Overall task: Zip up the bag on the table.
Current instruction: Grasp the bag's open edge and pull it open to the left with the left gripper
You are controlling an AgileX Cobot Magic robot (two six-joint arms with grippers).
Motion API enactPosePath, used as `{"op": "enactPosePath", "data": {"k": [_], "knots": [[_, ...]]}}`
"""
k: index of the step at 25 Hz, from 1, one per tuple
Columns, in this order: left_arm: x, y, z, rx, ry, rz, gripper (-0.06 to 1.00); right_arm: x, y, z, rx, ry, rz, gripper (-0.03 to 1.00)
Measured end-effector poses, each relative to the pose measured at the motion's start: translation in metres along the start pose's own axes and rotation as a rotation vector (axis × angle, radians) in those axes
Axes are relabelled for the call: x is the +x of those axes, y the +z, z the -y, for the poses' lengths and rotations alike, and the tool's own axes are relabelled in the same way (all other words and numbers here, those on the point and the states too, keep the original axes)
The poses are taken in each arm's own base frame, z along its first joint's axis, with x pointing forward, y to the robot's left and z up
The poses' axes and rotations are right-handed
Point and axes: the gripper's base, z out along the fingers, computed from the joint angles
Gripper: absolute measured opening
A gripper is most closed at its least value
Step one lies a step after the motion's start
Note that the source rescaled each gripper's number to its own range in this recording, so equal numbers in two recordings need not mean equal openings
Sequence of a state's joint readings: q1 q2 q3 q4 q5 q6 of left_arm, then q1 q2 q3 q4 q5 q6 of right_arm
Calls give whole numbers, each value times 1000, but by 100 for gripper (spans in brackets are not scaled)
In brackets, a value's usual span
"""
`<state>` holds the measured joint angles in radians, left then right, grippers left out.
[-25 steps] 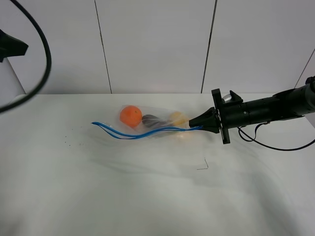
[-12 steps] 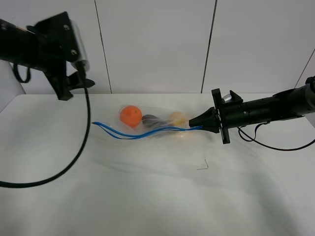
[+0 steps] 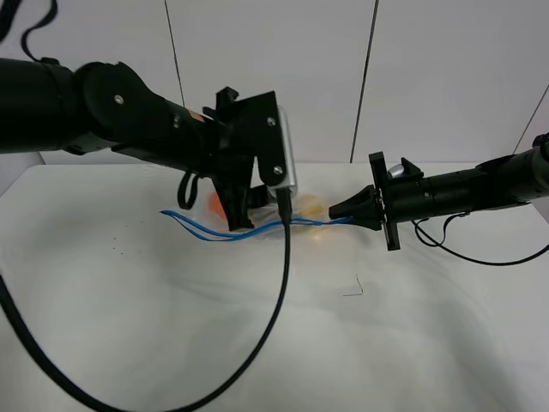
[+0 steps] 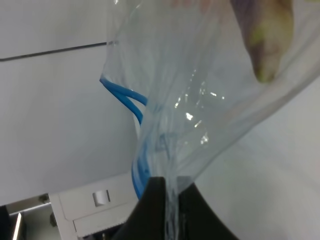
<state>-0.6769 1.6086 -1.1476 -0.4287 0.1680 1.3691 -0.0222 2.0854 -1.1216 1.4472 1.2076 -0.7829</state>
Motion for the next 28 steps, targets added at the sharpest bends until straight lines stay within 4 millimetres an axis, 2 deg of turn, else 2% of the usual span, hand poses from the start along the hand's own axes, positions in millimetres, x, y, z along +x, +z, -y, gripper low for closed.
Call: {"op": "enactPosePath", "data": {"k": [4,9,17,23,28], "knots": [[-18,19,25,36,27,37,96,-1,0,-1,-10,8,10,0],[-25,42,49,48,39,50,96,-1,0,-1,-10,11,10,0],[-15,69,54,-73,-22,46,95,-1,0,-1,-12,16,12,0],[-11,77,59,-77,-78,37,77,-1,0,-1,-15,19,15,0],[-7,80,62,-82,-78,29,74,-1,0,-1,-15,22,15,0]]}}
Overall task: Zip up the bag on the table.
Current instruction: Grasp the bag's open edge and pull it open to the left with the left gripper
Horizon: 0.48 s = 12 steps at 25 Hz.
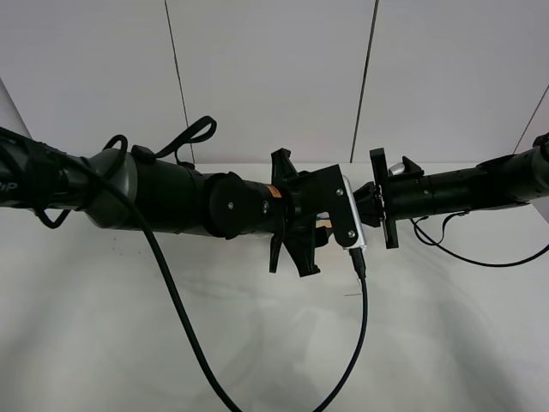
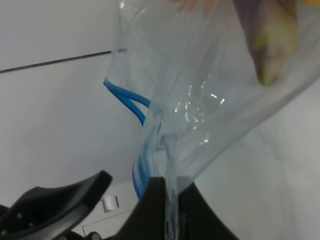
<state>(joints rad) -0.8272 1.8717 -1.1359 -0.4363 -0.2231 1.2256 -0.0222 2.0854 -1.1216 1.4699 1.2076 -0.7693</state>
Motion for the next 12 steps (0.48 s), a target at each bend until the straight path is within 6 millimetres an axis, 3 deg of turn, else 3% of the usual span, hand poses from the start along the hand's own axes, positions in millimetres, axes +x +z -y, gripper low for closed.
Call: {"op": "enactPosePath", "data": {"k": [7,12], "knots": [[20,-5,11,-88,11,-13,73,0,0,0,0,0,0,0],[6,-9,27,-97,35,37,73,0,0,0,0,1,0,0]]}}
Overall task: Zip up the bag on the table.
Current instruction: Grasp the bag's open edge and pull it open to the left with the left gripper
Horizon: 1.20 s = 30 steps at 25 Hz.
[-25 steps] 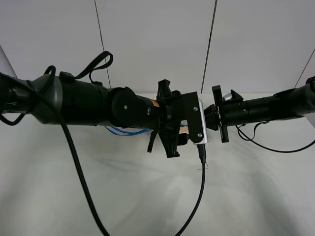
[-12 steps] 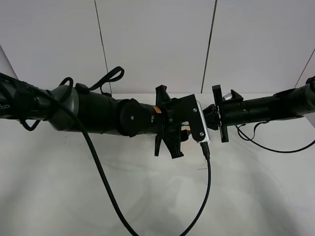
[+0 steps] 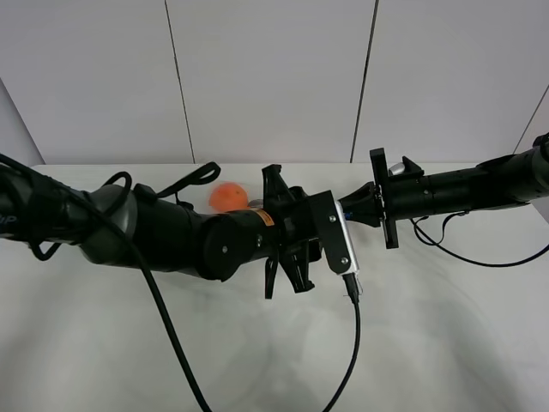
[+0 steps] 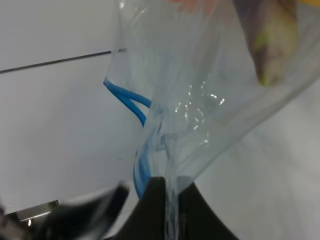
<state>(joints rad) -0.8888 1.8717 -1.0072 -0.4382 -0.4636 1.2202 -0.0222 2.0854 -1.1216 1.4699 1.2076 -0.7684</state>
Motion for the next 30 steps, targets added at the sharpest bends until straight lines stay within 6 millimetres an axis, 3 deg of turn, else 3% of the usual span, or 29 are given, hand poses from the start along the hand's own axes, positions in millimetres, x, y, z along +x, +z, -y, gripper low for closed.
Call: {"op": "enactPosePath", "data": {"k": [3,9,19,30], "knots": [[-6,1,3,-43,8,31,73,0,0,0,0,1,0,0],[1,7,9,-58,13,20,73,0,0,0,0,2,0,0],[3,8,4,-94,11,25,73,0,0,0,0,3,0,0],[7,9,0,-104,6,16,42,0,0,0,-1,8,1,0]]}}
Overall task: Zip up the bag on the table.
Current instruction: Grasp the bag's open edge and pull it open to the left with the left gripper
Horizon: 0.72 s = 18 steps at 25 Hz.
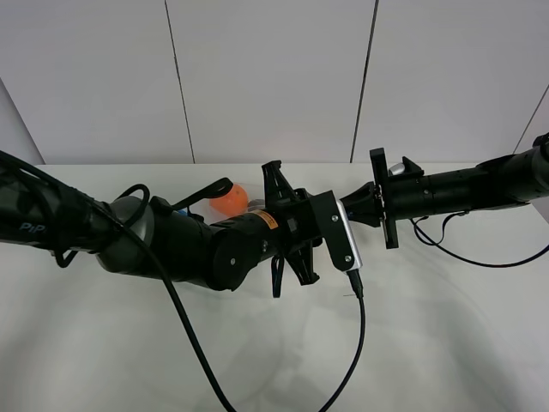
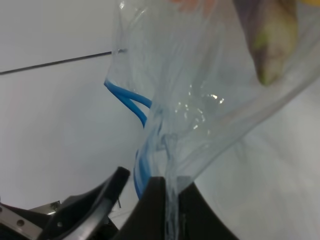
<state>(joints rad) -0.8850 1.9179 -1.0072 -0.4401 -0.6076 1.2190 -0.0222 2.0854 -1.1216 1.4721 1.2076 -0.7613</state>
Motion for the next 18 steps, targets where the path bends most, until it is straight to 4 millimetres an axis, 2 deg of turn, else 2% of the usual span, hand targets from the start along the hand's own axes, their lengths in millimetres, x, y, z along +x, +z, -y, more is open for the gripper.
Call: {"op": "enactPosePath", "data": {"k": [6,16,18], "knots": [[0,0,0,2,0,-1,23,0,0,0,-4,5,4,0],[0,0,0,5,4,-1,16,0,0,-1,-6,6,5,0],[0,0,1,7,5,-2,9,0,0,-1,-6,6,5,0]]}}
